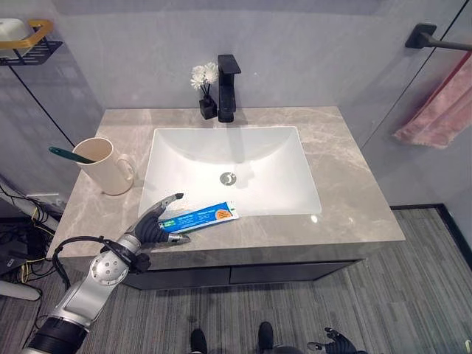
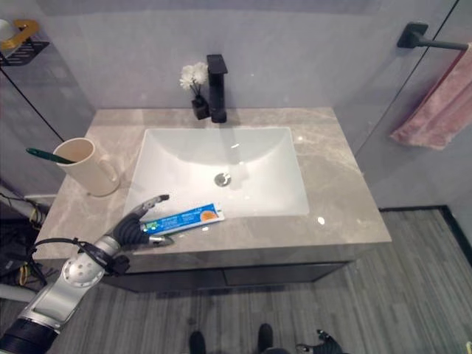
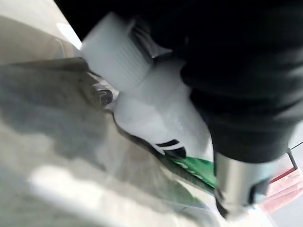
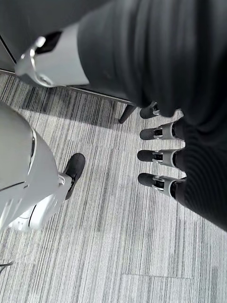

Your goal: Put brush and paste in cup on sink, flatten towel.

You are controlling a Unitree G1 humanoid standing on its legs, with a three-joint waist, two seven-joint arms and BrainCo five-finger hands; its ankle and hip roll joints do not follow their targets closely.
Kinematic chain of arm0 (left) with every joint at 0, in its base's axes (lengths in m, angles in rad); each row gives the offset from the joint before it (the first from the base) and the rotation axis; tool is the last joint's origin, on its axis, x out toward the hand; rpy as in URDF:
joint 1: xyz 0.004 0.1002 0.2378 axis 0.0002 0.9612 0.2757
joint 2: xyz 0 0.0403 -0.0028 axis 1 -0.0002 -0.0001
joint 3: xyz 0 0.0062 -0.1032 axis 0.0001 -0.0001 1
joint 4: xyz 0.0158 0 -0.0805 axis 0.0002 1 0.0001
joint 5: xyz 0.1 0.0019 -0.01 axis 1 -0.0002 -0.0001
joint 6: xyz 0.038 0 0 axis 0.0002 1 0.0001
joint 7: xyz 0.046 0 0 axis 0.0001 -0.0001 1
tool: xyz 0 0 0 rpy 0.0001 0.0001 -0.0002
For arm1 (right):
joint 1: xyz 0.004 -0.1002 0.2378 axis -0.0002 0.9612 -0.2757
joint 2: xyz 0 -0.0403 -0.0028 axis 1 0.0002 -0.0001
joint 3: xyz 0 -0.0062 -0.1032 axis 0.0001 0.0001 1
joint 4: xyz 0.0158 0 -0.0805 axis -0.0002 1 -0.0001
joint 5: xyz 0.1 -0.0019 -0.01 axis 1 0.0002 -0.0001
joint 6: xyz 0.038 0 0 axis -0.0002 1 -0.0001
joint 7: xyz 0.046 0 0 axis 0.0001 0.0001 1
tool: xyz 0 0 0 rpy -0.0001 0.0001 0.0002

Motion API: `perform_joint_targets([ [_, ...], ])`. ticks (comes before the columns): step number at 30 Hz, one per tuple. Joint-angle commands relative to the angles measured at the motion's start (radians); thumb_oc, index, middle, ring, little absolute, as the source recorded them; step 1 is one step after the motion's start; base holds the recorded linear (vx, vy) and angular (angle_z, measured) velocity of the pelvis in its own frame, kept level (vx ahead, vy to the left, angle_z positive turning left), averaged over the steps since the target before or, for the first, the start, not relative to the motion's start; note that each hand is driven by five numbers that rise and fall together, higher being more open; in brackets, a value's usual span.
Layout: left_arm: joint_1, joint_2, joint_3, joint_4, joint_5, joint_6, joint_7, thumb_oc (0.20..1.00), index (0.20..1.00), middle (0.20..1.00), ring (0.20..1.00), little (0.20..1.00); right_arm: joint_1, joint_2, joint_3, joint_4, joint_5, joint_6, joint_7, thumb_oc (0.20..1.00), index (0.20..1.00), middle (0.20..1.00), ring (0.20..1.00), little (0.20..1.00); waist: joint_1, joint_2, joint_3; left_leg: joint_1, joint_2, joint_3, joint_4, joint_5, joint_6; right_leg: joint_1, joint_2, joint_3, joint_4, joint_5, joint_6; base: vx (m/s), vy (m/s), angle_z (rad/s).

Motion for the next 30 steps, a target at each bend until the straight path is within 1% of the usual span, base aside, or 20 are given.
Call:
perform_joint_targets([
  [1,-0.002,-0.021,-0.019,0.027,-0.007,0.011,-0.002,0.799,0.799,0.799,0.799,0.799,-0.036,-0.036,0.01,0.0,-0.002,-0.009,0.008,1.0,1.0,1.0,1.0,1.0,-0.012,0.013,0.055,0.016,0.048,0.013,0.01,-0.052,0.031,0.003,-0.058,0.04,-0.001,0.022,-0.008,0.0,0.0,0.0],
  [2,-0.003,-0.02,-0.019,0.029,0.002,0.01,-0.001,0.586,0.586,0.586,0.586,0.586,-0.036,-0.036,0.012,-0.002,-0.003,-0.009,0.007,1.0,1.0,1.0,1.0,1.0,-0.013,0.014,0.057,0.015,0.048,0.013,0.01,-0.052,0.031,0.003,-0.057,0.04,-0.001,0.021,-0.008,0.0,0.0,0.0],
  [3,-0.004,-0.006,-0.023,0.023,0.053,-0.001,0.004,0.473,0.473,0.473,0.473,0.473,-0.038,-0.033,0.013,0.002,-0.004,-0.011,0.007,1.0,1.0,1.0,1.0,1.0,-0.012,0.014,0.061,0.014,0.048,0.012,0.01,-0.053,0.032,0.002,-0.057,0.04,-0.001,0.02,-0.008,0.0,0.0,0.0],
  [4,-0.005,0.002,-0.023,0.019,0.073,-0.005,0.007,0.423,0.423,0.423,0.423,0.423,-0.041,-0.032,0.014,0.001,-0.003,-0.012,0.006,1.0,1.0,1.0,1.0,1.0,-0.011,0.013,0.063,0.014,0.048,0.012,0.01,-0.053,0.032,0.002,-0.057,0.041,-0.001,0.021,-0.008,0.0,0.0,0.0],
  [5,-0.011,0.022,-0.037,0.015,0.129,-0.023,0.015,0.2,0.2,0.2,0.2,0.2,-0.041,-0.03,0.017,0.003,-0.003,-0.015,0.005,1.0,1.0,1.0,1.0,1.0,-0.01,0.011,0.063,0.016,0.049,0.013,0.01,-0.054,0.031,0.004,-0.057,0.041,-0.001,0.019,-0.005,0.0,0.0,0.0],
  [7,-0.014,0.034,-0.053,0.013,0.183,-0.042,0.023,0.2,0.2,0.2,0.2,0.2,-0.042,-0.027,0.017,0.011,-0.004,-0.016,0.001,1.0,1.0,1.0,1.0,1.0,-0.007,0.008,0.055,0.035,0.05,0.014,0.01,-0.059,0.028,0.019,-0.057,0.039,-0.001,0.012,0.0,0.01,-0.017,-0.01],
  [9,-0.017,0.034,-0.054,0.014,0.198,-0.049,0.033,0.2,0.2,0.2,0.2,0.2,-0.042,-0.024,0.013,0.017,0.001,-0.016,0.0,1.0,1.0,1.0,1.0,1.0,-0.006,0.006,0.046,0.047,0.052,0.013,0.01,-0.062,0.026,0.031,-0.057,0.037,-0.001,0.008,0.003,0.03,-0.034,0.0],
  [13,-0.021,0.03,-0.037,-0.012,0.254,-0.066,0.094,0.2,0.2,0.2,0.2,0.2,-0.047,-0.016,-0.039,0.034,0.061,-0.02,-0.02,1.0,1.0,1.0,1.0,1.0,-0.006,0.002,0.009,0.086,0.056,0.011,0.01,-0.07,0.021,0.072,-0.055,0.031,-0.001,-0.008,0.002,0.03,-0.043,-0.01],
  [15,-0.03,0.03,-0.006,-0.046,0.31,-0.069,0.147,0.2,0.2,0.2,0.2,0.2,-0.058,-0.027,-0.12,0.02,0.164,-0.026,-0.036,1.0,1.0,1.0,1.0,1.0,-0.009,0.0,-0.016,0.111,0.058,0.008,0.01,-0.075,0.019,0.098,-0.051,0.027,-0.001,-0.019,-0.002,0.01,-0.045,0.0],
  [19,-0.032,0.035,0.051,-0.091,0.389,-0.058,0.211,0.2,0.2,0.2,0.2,0.2,-0.059,-0.055,-0.242,-0.035,0.318,-0.032,-0.061,1.0,1.0,1.0,1.0,1.0,-0.016,0.0,-0.037,0.123,0.059,0.007,0.01,-0.077,0.02,0.111,-0.049,0.027,-0.001,-0.023,-0.007,0.0,-0.008,0.01],
  [23,-0.04,0.047,0.117,-0.124,0.461,-0.058,0.279,0.2,0.2,0.2,0.2,0.2,-0.044,-0.104,-0.363,-0.109,0.43,-0.032,-0.102,1.0,1.0,1.0,1.0,1.0,-0.024,-0.003,-0.052,0.127,0.057,0.007,0.01,-0.081,0.02,0.113,-0.049,0.029,-0.001,-0.021,-0.009,-0.04,-0.017,0.01],
  [24,-0.039,0.05,0.138,-0.145,0.482,-0.054,0.298,0.2,0.2,0.2,0.2,0.2,-0.04,-0.123,-0.4,-0.126,0.442,-0.027,-0.129,1.0,1.0,1.0,1.0,1.0,-0.026,-0.002,-0.056,0.128,0.056,0.007,0.01,-0.083,0.019,0.114,-0.049,0.029,-0.001,-0.021,-0.008,0.0,0.0,0.0],
  [25,-0.04,0.061,0.156,-0.151,0.5,-0.05,0.32,0.2,0.2,0.2,0.2,0.2,-0.044,-0.147,-0.443,-0.11,0.434,-0.013,-0.18,1.0,1.0,1.0,1.0,1.0,-0.028,-0.002,-0.063,0.129,0.056,0.008,0.01,-0.085,0.016,0.116,-0.049,0.029,-0.001,-0.021,-0.007,0.0,0.0,0.0],
  [26,-0.047,0.069,0.183,-0.191,0.52,-0.033,0.343,0.2,0.2,0.2,0.2,0.2,-0.066,-0.183,-0.496,-0.102,0.4,0.026,-0.285,1.0,1.0,1.0,1.0,1.0,-0.026,0.002,-0.065,0.132,0.056,0.009,0.01,-0.091,0.013,0.12,-0.051,0.027,-0.001,-0.024,-0.005,0.0,0.0,0.0],
  [27,-0.047,0.069,0.184,-0.192,0.52,-0.032,0.342,0.2,0.2,0.2,0.2,0.2,-0.066,-0.183,-0.496,-0.103,0.4,0.027,-0.285,1.0,1.0,1.0,1.0,1.0,-0.026,0.002,-0.066,0.131,0.056,0.009,0.01,-0.091,0.013,0.119,-0.05,0.027,-0.001,-0.023,-0.006,0.0,0.0,0.0],
  [28,-0.056,0.081,0.198,-0.191,0.542,-0.025,0.387,0.2,0.2,0.2,0.2,0.2,-0.088,-0.203,-0.521,-0.135,0.405,0.046,-0.351,1.0,1.0,1.0,1.0,1.0,-0.027,0.005,-0.071,0.132,0.055,0.01,0.01,-0.09,0.012,0.119,-0.051,0.028,-0.001,-0.023,-0.002,0.0,0.0,0.0],
  [29,-0.064,0.076,0.214,-0.195,0.561,-0.007,0.443,0.2,0.2,0.2,0.2,0.2,-0.096,-0.209,-0.553,-0.255,0.446,0.061,-0.412,1.0,1.0,1.0,1.0,1.0,-0.035,0.007,-0.078,0.134,0.054,0.014,0.01,-0.089,0.013,0.119,-0.053,0.033,-0.001,-0.022,-0.002,0.0,0.0,0.0],
  [30,-0.07,0.08,0.235,-0.219,0.584,-0.001,0.469,0.2,0.2,0.2,0.2,0.2,-0.077,-0.202,-0.57,-0.384,0.443,0.078,-0.458,1.0,1.0,1.0,1.0,1.0,-0.041,0.01,-0.081,0.134,0.054,0.017,0.01,-0.091,0.015,0.119,-0.052,0.035,-0.001,-0.02,-0.004,-0.05,0.013,-0.02],
])
